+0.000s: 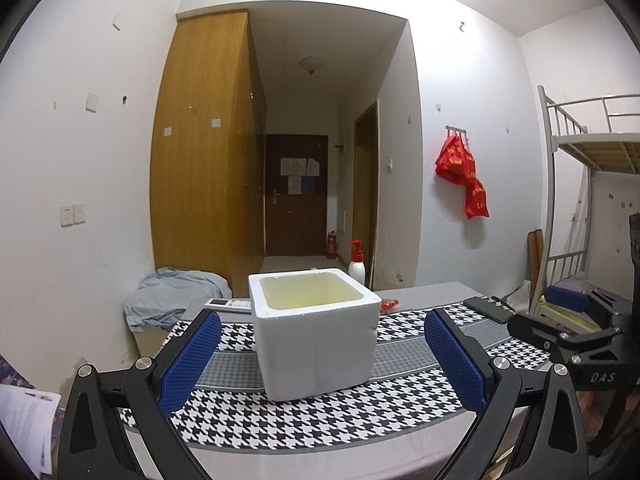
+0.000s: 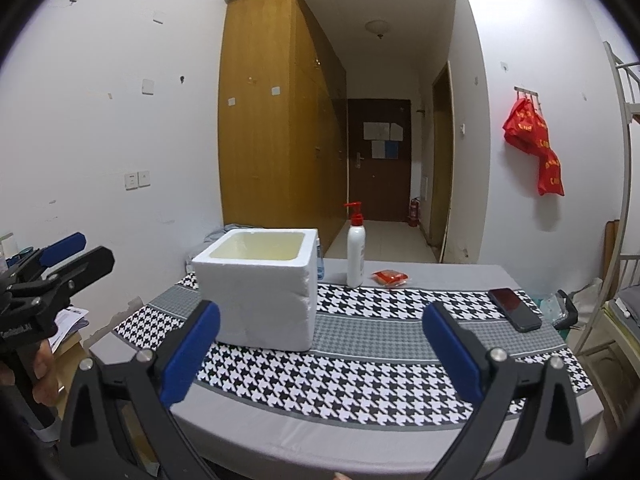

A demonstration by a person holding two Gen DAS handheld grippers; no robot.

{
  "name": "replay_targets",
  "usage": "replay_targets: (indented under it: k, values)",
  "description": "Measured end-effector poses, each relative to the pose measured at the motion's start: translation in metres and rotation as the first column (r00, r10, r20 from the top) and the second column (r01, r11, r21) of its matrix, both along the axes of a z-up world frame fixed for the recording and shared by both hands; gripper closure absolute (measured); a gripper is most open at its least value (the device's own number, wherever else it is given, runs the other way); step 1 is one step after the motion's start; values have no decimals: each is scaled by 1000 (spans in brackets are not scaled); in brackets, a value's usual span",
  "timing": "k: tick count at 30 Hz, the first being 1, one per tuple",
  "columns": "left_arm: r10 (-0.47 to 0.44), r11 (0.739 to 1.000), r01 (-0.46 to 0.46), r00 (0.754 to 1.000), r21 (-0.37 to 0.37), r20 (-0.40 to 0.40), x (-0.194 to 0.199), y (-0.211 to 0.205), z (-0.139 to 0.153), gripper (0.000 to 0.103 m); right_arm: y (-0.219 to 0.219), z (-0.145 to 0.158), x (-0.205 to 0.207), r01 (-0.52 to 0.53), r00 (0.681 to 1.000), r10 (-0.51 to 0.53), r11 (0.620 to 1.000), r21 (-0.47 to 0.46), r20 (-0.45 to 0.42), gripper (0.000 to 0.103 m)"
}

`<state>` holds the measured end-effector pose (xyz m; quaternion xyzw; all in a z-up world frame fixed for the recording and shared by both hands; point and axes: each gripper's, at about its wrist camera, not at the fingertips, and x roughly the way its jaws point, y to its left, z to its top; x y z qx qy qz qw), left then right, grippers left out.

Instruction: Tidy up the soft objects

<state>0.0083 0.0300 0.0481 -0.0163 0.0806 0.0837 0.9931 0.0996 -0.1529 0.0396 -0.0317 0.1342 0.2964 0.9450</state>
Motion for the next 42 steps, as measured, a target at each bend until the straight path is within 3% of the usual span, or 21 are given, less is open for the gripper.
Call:
replay_targets:
  k: [21,33,42]
  values:
    - [68,997,-68,998,37,14,-46,-11,-47,1,-6,-40,-56,36,999,-36,999,29,11,1]
    - [102,993,-103,995,56,13,-61,-15,-73,1,-5,-54,-61,86,996,-86,995,43,3,1]
    - [105,993,-106,994,60,20,-65,-16,-77,1,-8,-61,-67,98,995,-98,994,40,-1,1]
